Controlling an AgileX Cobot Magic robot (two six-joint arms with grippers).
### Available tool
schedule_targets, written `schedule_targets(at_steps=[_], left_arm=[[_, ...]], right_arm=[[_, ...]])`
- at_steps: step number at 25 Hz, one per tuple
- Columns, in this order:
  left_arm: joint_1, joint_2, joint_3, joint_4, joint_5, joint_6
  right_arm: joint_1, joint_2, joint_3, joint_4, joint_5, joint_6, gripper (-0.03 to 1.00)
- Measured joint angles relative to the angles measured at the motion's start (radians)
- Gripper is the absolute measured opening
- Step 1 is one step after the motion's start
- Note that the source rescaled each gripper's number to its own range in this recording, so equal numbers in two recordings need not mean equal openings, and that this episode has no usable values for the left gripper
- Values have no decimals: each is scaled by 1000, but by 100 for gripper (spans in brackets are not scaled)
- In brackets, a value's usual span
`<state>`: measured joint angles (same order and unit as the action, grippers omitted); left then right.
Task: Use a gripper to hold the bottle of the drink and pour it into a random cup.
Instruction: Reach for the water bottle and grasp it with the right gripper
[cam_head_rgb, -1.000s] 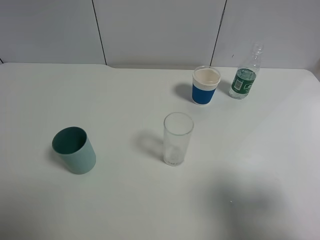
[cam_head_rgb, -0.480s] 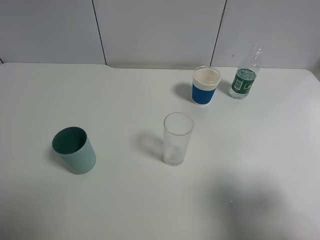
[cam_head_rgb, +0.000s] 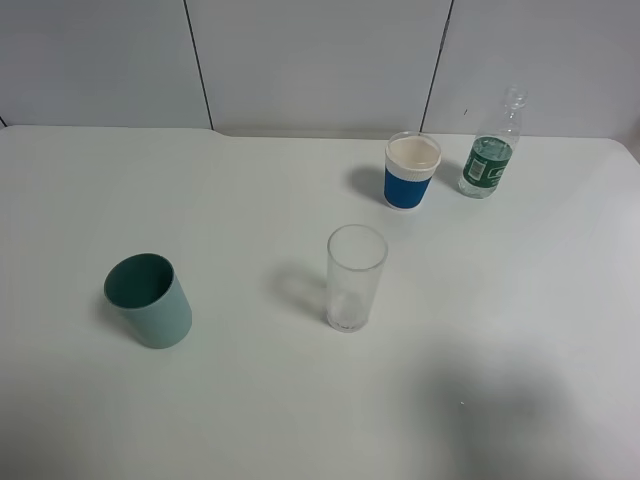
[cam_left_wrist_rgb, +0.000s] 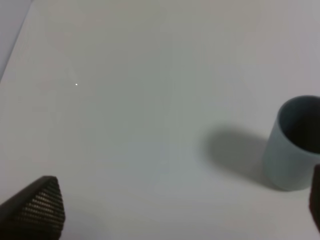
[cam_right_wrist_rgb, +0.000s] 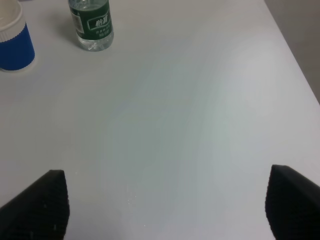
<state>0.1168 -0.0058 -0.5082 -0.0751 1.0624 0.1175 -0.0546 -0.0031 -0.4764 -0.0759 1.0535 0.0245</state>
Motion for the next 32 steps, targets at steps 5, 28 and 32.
schedule_targets(at_steps=[5,28,32], left_arm=[[0,0,0,0,0,0],[0,0,0,0,0,0],[0,0,0,0,0,0]], right_arm=[[0,0,0,0,0,0,76],[73,0,0,0,0,0,76],[73,4,0,0,0,0,76]])
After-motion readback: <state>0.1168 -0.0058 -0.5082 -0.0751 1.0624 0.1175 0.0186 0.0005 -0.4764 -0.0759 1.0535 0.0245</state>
